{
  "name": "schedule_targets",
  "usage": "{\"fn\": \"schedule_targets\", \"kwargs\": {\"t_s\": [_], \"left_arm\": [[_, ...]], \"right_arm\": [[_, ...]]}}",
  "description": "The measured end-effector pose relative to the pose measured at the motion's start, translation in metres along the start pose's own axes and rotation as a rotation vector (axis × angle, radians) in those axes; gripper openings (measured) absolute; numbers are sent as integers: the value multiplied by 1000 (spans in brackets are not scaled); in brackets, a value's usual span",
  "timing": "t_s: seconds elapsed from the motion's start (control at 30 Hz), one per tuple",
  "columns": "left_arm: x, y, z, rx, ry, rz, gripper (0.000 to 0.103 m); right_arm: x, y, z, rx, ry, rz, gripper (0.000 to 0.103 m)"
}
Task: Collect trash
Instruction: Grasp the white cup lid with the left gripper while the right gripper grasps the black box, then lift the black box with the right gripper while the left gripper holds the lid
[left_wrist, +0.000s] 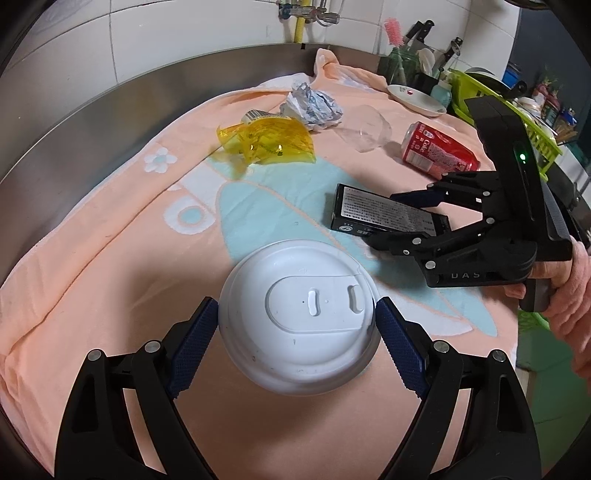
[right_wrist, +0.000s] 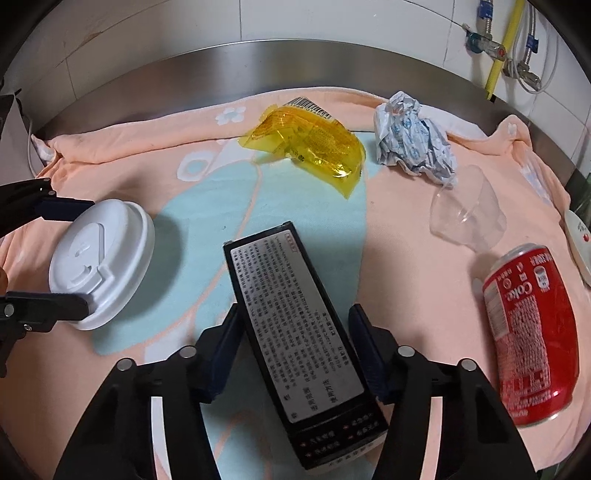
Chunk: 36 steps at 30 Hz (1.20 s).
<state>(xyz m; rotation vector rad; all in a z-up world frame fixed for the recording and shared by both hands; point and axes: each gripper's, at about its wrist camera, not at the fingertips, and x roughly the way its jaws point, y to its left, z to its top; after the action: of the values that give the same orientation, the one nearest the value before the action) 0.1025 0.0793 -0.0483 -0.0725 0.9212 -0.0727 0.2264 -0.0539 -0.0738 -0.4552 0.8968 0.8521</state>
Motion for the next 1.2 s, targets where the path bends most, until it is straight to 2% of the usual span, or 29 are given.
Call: {"fn": "schedule_targets", "kwargs": {"t_s": [0.17, 0.6, 0.97, 1.1, 1.2], "left_arm": [[-1, -6, 0, 4, -5, -8, 85], [-5, -29, 1, 32, -14, -40, 85], [-7, -39, 1, 45, -13, -45, 85], [-6, -37, 1, 45, -9, -45, 85], [-5, -37, 1, 44, -8, -46, 85]], "right_arm": [[-9, -2, -9, 32, -8, -3, 50], [-45, -11, -44, 135, -51, -10, 48], [-41, -8, -52, 145, -21, -16, 48], [-37, -6, -49, 135, -17, -19, 52], [-35, -4, -45, 137, -24, -17, 60]]}}
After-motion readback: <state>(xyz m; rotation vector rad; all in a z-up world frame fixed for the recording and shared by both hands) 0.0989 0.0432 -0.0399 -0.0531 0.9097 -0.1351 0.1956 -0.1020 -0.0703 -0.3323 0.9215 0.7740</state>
